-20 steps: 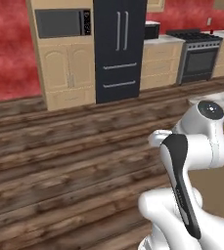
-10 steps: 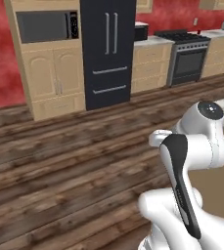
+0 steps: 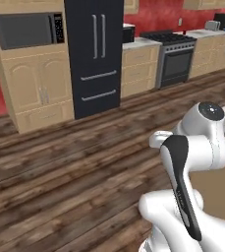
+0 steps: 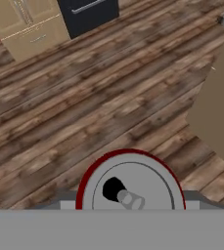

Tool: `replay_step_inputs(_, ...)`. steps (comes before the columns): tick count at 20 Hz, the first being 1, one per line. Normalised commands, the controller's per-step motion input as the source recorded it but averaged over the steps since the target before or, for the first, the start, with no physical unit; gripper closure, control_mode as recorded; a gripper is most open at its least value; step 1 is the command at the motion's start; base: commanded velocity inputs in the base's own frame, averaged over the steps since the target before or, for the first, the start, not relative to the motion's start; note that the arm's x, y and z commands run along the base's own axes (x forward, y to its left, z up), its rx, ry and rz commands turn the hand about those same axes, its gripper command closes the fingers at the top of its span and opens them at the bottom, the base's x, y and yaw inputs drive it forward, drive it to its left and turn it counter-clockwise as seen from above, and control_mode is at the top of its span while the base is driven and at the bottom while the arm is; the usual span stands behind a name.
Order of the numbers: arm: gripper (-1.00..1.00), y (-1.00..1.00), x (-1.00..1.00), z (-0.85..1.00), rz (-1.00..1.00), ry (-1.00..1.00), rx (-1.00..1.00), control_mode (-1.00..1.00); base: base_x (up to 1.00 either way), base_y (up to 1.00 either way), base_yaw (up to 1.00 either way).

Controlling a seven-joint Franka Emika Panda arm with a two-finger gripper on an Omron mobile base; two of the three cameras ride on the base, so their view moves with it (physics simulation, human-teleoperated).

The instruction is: Four empty soda cans are scattered around the kitchen. Gather all the cans and cluster them next to the stove for recycling.

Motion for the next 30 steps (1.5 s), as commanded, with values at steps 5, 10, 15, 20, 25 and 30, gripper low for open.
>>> replay_step_inputs(5,1.0,0.0,0.0,0.0,0.0,0.0,0.0,1.0,0.63,0.11,-0.27)
replay_step_inputs(10,1.0,0.0,0.0,0.0,0.0,0.0,0.0,1.0,0.64,0.1,-0.27)
replay_step_inputs(15,1.0,0.0,0.0,0.0,0.0,0.0,0.0,1.0,0.63,0.1,-0.28)
replay_step_inputs(20,1.0,0.0,0.0,0.0,0.0,0.0,0.0,1.0,0.65,0.11,-0.27)
replay_step_inputs(25,1.0,0.0,0.0,0.0,0.0,0.0,0.0,1.0,0.66,0.11,-0.27)
replay_step_inputs(30,1.0,0.0,0.0,0.0,0.0,0.0,0.0,1.0,0.67,0.13,-0.26)
